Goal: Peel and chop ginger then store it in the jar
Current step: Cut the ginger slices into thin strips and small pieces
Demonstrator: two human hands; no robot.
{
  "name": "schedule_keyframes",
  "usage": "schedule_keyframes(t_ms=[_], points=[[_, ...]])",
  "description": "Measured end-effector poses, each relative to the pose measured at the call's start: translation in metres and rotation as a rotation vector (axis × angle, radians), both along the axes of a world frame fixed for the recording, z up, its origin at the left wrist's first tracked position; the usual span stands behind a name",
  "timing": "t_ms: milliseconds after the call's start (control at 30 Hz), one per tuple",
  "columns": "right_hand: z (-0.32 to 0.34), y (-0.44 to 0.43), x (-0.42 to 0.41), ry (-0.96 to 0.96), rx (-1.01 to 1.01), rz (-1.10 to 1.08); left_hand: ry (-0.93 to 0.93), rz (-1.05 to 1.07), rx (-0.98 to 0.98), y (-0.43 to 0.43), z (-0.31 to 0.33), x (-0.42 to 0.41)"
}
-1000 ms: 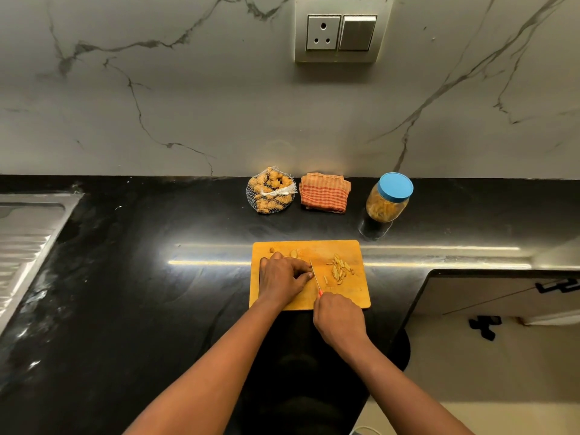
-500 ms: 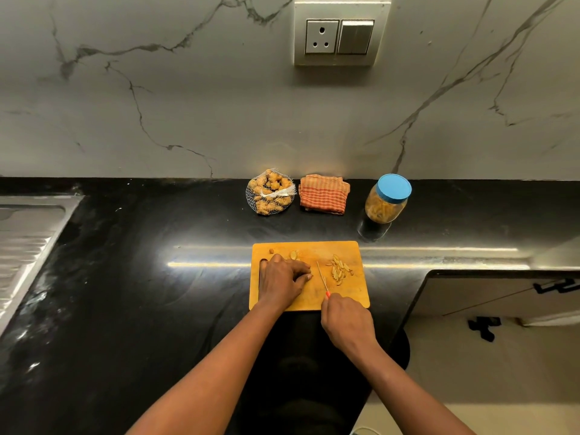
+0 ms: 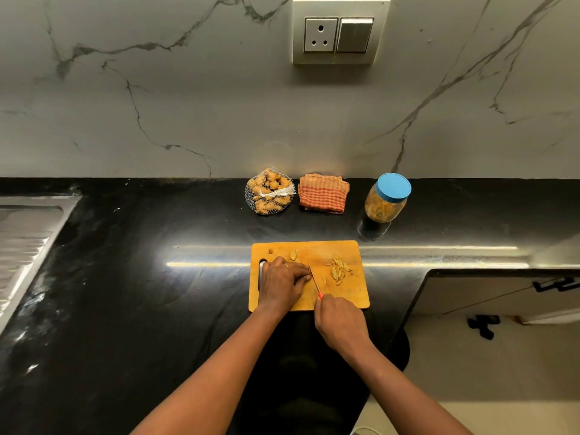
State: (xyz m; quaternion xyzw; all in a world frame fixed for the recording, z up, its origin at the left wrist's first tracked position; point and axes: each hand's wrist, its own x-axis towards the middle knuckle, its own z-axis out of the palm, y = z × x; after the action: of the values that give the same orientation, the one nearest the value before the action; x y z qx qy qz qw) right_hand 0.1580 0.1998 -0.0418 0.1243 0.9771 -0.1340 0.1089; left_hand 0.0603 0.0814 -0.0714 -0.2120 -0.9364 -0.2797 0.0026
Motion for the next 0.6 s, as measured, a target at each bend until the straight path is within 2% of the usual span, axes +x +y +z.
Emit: schedule_keyframes(t_ms=[267, 600], points=[[0.002, 0.0, -0.011, -0.049, 0.035, 0.042, 0.0, -0.013, 0.008, -0.001, -0.002, -0.001], [0.0, 0.004, 0.007, -0.066, 0.045, -0.029, -0.012, -0.002, 0.0, -0.001, -0.001, -0.002]])
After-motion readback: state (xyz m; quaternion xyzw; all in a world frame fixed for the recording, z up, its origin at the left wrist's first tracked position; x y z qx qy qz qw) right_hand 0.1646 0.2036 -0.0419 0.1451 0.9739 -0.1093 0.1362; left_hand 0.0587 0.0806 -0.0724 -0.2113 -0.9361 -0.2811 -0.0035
